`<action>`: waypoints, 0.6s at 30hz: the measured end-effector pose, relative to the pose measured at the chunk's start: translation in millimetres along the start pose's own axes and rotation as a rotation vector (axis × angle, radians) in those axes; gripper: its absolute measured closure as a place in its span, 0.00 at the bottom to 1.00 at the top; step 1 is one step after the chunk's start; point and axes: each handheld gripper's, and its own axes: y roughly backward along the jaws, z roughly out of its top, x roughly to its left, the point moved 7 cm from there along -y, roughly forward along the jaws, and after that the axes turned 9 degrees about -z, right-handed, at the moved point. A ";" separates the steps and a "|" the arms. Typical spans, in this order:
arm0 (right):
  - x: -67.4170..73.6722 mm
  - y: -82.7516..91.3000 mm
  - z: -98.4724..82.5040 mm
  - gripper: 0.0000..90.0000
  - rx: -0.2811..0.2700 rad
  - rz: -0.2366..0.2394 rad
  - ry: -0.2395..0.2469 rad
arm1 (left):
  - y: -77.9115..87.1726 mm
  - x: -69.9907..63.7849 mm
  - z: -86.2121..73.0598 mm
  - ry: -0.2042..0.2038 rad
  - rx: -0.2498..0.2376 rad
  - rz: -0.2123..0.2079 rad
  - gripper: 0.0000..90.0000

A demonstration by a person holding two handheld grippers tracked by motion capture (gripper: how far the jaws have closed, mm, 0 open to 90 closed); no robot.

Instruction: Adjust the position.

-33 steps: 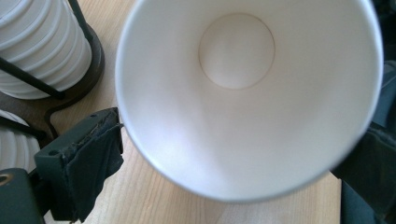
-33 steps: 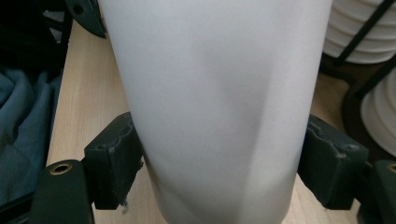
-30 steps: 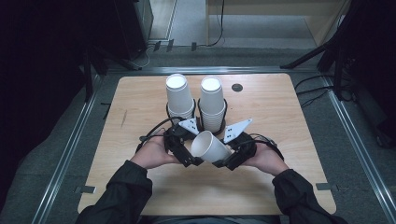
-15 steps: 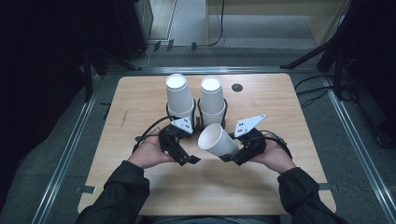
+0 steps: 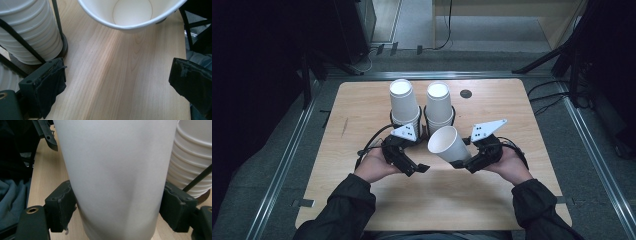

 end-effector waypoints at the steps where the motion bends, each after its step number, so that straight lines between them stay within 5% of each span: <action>1: -0.1 0.1 0.3 0.24 -0.003 0.000 0.001 | -0.5 -0.3 0.8 -0.004 -0.002 0.001 0.01; 5: 0.2 -0.1 0.8 0.24 -0.006 -0.001 -0.001 | -2.2 -2.3 5.5 -0.022 -0.034 0.029 0.01; 18: 2.7 -4.1 1.5 0.24 -0.010 0.025 0.002 | -4.8 -6.6 20.4 0.021 -0.143 -0.023 0.02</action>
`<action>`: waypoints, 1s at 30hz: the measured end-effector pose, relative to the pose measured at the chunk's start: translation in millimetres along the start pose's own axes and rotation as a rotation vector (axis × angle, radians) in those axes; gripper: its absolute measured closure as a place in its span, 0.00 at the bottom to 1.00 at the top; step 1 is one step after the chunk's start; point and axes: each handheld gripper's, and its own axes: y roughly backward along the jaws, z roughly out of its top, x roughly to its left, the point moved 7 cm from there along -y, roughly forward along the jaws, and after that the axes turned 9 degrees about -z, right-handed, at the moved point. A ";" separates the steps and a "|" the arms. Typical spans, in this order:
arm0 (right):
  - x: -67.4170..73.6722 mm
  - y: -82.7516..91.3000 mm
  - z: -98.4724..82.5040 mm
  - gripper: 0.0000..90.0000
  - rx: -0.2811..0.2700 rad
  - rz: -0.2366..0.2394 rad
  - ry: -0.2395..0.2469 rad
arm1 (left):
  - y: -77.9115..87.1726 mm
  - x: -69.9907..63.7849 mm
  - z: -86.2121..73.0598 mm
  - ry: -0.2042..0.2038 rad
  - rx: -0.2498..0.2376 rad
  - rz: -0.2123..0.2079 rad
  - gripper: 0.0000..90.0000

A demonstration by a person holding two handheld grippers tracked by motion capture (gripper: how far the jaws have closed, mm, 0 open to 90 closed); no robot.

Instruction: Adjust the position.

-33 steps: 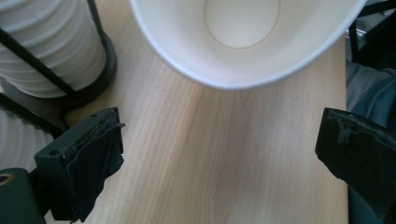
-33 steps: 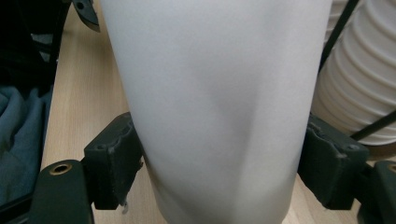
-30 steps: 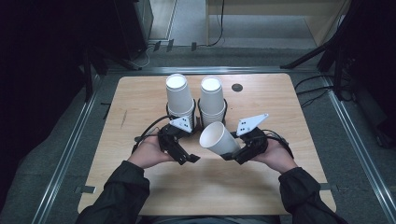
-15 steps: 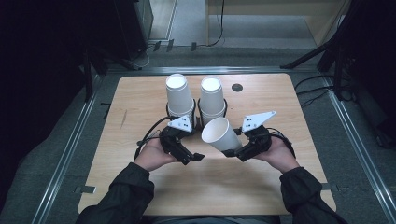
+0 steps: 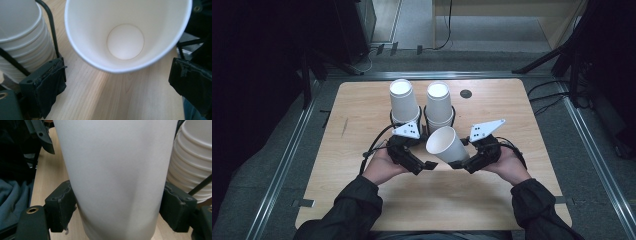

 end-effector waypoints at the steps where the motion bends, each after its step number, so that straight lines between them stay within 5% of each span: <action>1: 0.4 -0.6 0.4 0.24 -0.003 0.002 0.002 | -0.1 0.3 1.1 0.003 -0.007 -0.004 0.02; 11: 8.0 -6.7 4.7 0.24 -0.015 0.031 0.014 | -4.0 -3.6 10.0 0.014 -0.064 -0.037 0.02; 18: 17.1 -16.4 7.3 0.24 -0.011 0.058 0.034 | -10.0 -6.1 10.5 0.014 -0.057 -0.043 0.02; 25: 19.0 -18.7 7.9 0.25 -0.008 0.063 0.032 | -5.4 -4.3 8.5 0.039 -0.048 -0.055 0.15; 30: 20.1 -20.1 5.4 0.25 0.021 0.060 0.029 | -6.9 -6.0 6.8 0.020 -0.023 -0.054 0.18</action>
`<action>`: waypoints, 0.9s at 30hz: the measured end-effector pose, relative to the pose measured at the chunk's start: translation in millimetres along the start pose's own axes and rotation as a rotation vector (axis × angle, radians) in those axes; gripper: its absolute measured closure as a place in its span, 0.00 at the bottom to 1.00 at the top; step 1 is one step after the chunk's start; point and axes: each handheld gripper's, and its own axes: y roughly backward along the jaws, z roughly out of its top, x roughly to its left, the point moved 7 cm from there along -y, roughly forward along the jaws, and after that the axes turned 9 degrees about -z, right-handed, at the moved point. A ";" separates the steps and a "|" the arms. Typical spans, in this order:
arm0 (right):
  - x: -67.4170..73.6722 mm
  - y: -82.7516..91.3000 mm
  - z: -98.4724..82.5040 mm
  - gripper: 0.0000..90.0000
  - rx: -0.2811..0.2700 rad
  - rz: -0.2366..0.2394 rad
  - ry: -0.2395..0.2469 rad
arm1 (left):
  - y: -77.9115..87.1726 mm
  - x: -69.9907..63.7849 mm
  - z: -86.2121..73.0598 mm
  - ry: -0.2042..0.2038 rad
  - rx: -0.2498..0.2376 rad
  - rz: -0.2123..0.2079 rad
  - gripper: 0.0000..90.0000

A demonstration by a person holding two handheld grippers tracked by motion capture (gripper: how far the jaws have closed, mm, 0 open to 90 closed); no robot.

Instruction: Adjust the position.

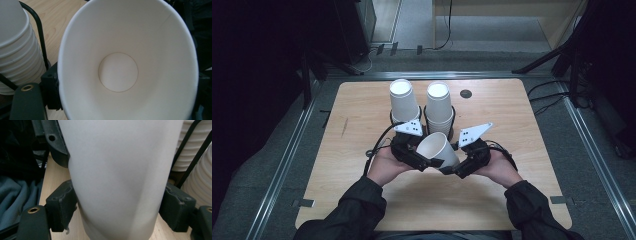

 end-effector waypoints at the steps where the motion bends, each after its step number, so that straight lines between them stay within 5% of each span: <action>1: 0.8 -0.2 -0.2 0.25 0.007 0.003 0.003 | 0.2 -0.1 -0.1 -0.005 0.002 0.002 0.19; 7: 1.2 -1.5 -2.4 0.19 0.028 -0.014 0.010 | 3.8 2.7 -1.4 -0.001 0.012 0.023 0.19; 12: -0.7 1.6 -7.2 0.18 0.051 -0.033 -0.032 | 7.1 7.1 -5.0 -0.007 0.032 0.060 0.19; 20: -7.4 5.1 -14.4 0.18 0.064 -0.158 -0.120 | 12.1 13.7 -11.3 -0.002 0.062 0.105 0.19; 23: -12.9 6.2 -18.8 0.21 0.096 -0.239 -0.144 | 11.4 14.0 -13.7 -0.012 0.085 0.121 0.19; 27: -16.7 9.1 -22.9 0.21 0.105 -0.247 -0.195 | 8.6 14.7 -17.4 -0.012 0.122 0.124 0.19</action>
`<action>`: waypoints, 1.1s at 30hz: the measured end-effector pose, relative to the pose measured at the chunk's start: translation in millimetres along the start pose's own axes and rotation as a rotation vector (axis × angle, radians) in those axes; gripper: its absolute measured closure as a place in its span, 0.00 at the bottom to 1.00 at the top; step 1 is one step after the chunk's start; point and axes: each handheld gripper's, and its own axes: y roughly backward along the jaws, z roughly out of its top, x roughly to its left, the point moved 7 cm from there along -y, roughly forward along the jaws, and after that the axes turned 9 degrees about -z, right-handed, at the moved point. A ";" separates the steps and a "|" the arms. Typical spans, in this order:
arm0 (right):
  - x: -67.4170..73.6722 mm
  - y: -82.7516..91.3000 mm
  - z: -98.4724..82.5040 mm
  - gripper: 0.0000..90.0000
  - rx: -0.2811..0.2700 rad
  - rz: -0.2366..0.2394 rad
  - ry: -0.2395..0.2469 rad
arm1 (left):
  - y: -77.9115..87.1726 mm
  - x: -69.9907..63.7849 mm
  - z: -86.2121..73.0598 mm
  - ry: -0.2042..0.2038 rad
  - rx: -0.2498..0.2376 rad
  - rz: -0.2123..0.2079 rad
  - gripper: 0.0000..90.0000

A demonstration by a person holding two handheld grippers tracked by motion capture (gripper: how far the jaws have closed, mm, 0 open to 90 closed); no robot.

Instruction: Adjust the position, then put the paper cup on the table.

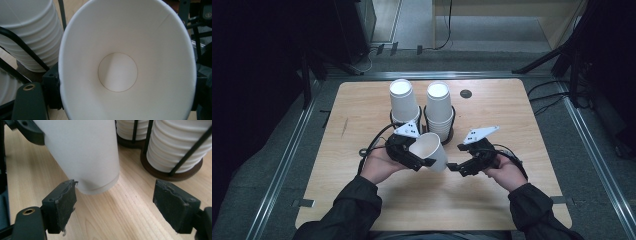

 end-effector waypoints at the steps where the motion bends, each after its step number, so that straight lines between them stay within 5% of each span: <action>1: -1.5 0.0 -0.3 0.21 -0.004 -0.005 0.004 | -0.2 -0.4 0.2 0.000 -0.001 -0.006 0.19; 8: -9.2 2.0 -3.8 0.21 0.011 -0.048 0.013 | 0.4 3.3 -5.8 0.002 0.026 0.006 0.19; 23: -38.1 17.3 -4.6 0.21 -0.028 -0.134 -0.093 | 14.4 13.8 -22.0 0.060 0.033 0.041 0.18; 33: -45.3 15.7 -0.9 0.21 -0.042 -0.127 -0.123 | 29.4 19.1 -30.8 0.094 0.011 0.079 0.18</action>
